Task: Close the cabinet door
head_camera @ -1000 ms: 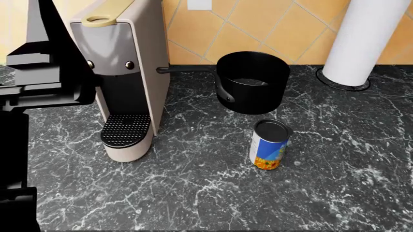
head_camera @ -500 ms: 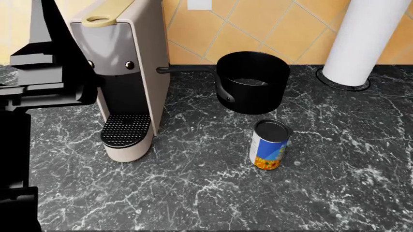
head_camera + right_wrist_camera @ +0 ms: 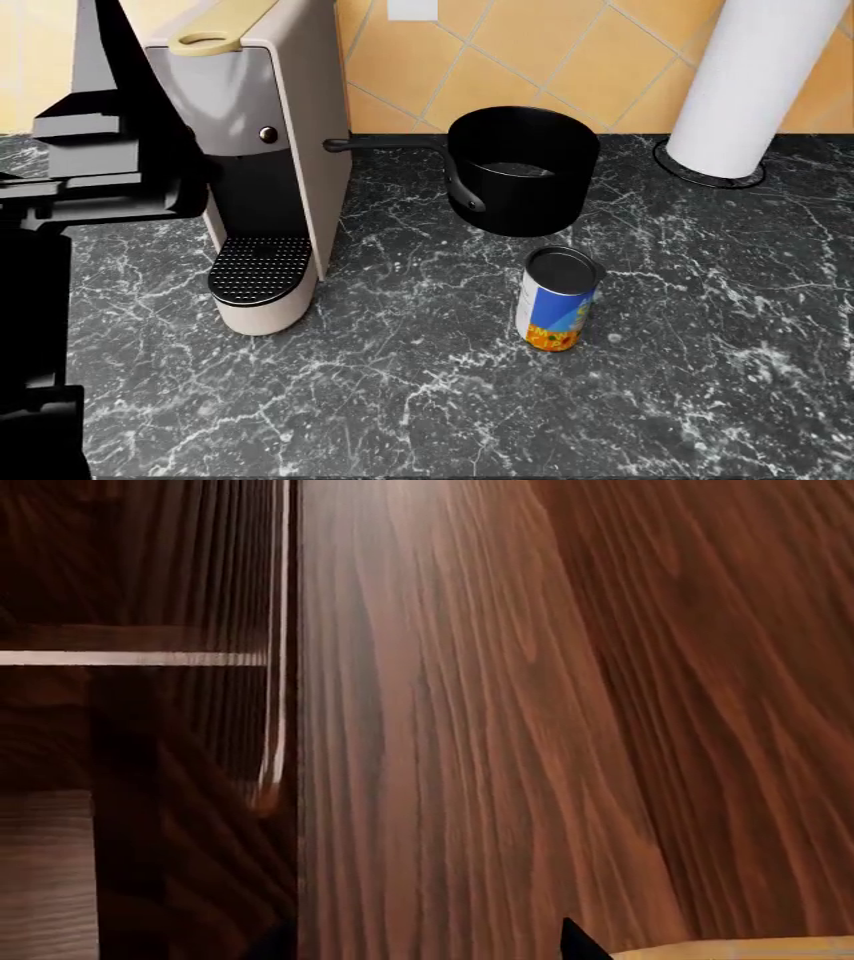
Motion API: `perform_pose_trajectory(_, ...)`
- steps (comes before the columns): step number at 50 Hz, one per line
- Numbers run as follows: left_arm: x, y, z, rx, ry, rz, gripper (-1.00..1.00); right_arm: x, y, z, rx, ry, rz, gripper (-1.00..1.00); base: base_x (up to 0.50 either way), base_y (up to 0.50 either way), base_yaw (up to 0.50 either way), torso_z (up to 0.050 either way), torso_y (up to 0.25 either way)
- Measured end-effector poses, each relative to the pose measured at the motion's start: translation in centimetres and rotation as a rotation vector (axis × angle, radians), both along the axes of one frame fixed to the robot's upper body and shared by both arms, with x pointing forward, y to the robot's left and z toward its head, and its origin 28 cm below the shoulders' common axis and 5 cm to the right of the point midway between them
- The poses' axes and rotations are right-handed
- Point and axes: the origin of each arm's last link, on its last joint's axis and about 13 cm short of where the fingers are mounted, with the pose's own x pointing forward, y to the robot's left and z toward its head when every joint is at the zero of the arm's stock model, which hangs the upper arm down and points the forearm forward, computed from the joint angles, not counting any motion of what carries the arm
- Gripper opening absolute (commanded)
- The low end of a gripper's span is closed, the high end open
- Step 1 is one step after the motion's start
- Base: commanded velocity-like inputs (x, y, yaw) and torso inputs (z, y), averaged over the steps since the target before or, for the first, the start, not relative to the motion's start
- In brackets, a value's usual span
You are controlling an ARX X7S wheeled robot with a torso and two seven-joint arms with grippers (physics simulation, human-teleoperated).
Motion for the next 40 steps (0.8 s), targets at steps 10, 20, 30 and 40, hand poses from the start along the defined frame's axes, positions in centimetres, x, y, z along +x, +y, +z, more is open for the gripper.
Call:
perform_pose_trajectory(10, 0.0, 0.0, 0.0, 0.000, 0.002, 0.000, 1.00, 0.4, 0.6, 0.3, -0.015, -0.003, -0.032, 1.00, 0.01, 0.00, 0.00, 0.002, 0.000)
perform_pose_trajectory(20, 0.1, 0.0, 0.0, 0.001, 0.004, 0.000, 1.00, 0.7, 2.0, 0.5, -0.078, -0.006, -0.063, 1.00, 0.01, 0.00, 0.01, 0.005, 0.000)
perform_pose_trajectory(30, 0.0, 0.1, 0.0, 0.001, 0.003, 0.001, 1.00, 1.2, 3.7, 0.7, -0.168, -0.003, -0.001, 1.00, 0.01, 0.00, 0.01, 0.003, 0.000)
perform_pose_trajectory(40, 0.0, 0.1, 0.0, 0.000, 0.004, 0.000, 1.00, 2.0, 4.6, 1.1, -0.215, 0.011, 0.065, 1.00, 0.01, 0.00, 0.00, 0.003, 0.000)
